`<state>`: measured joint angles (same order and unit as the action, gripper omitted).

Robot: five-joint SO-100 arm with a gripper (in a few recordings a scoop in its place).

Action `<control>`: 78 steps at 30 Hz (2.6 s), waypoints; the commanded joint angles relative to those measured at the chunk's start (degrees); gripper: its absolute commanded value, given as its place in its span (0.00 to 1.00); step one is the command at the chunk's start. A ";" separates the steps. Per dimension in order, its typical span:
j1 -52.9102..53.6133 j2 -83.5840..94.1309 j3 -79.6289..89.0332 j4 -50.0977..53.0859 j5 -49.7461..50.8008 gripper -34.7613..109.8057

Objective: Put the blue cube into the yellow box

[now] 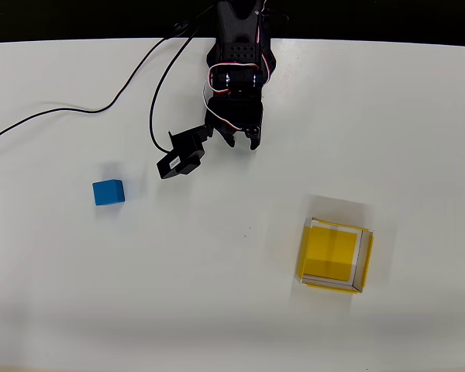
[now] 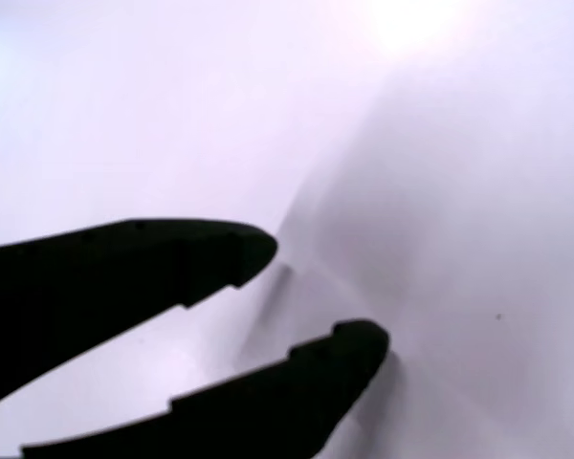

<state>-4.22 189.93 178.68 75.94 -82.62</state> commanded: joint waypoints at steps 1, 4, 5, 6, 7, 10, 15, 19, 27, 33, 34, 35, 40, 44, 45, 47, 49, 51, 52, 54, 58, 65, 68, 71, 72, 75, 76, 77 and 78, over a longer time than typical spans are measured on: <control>0.26 1.76 1.49 0.79 -1.32 0.24; 0.26 1.76 1.49 0.79 -1.32 0.24; 0.26 1.76 1.49 0.79 -1.32 0.24; 0.26 1.76 1.49 0.79 -1.32 0.24; 0.26 1.76 1.49 0.79 -1.32 0.24; 0.26 1.76 1.49 0.79 -1.23 0.24; 0.35 1.76 1.49 1.14 -4.22 0.24; 5.54 1.67 1.14 -4.31 -6.59 0.29; 20.92 -14.68 -13.45 -25.05 -4.22 0.50; 30.94 -28.39 -30.50 -28.56 -4.75 0.51; 32.70 -30.41 -32.43 -29.88 -4.57 0.51; 34.37 -32.17 -34.19 -31.73 -3.69 0.51; 41.92 -39.90 -40.08 -40.52 -2.99 0.52; 46.76 -46.76 -45.62 -42.63 -2.02 0.56; 47.72 -48.43 -47.02 -42.63 -1.67 0.57; 49.66 -52.12 -49.92 -42.63 -0.79 0.59; 51.15 -55.81 -52.12 -43.15 -0.44 0.61; 52.47 -58.97 -53.26 -44.65 -0.18 0.62; 53.00 -60.47 -53.61 -45.62 -0.35 0.62; 53.88 -63.28 -54.05 -47.64 -0.62 0.63; 55.11 -68.99 -55.02 -51.86 -1.49 0.64; 56.87 -79.10 -57.57 -58.80 -1.58 0.65; 56.95 -82.79 -59.33 -59.85 -1.49 0.65; 56.69 -86.57 -61.00 -60.82 -2.37 0.66; 56.51 -87.80 -61.52 -61.26 -3.08 0.66; 55.90 -90.79 -62.58 -63.37 -5.01 0.66; 55.63 -91.67 -62.93 -63.81 -5.89 0.66; 55.37 -92.37 -63.19 -64.78 -6.59 0.66; 55.02 -93.25 -63.37 -65.74 -7.47 0.66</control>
<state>51.06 95.27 121.90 13.45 -87.28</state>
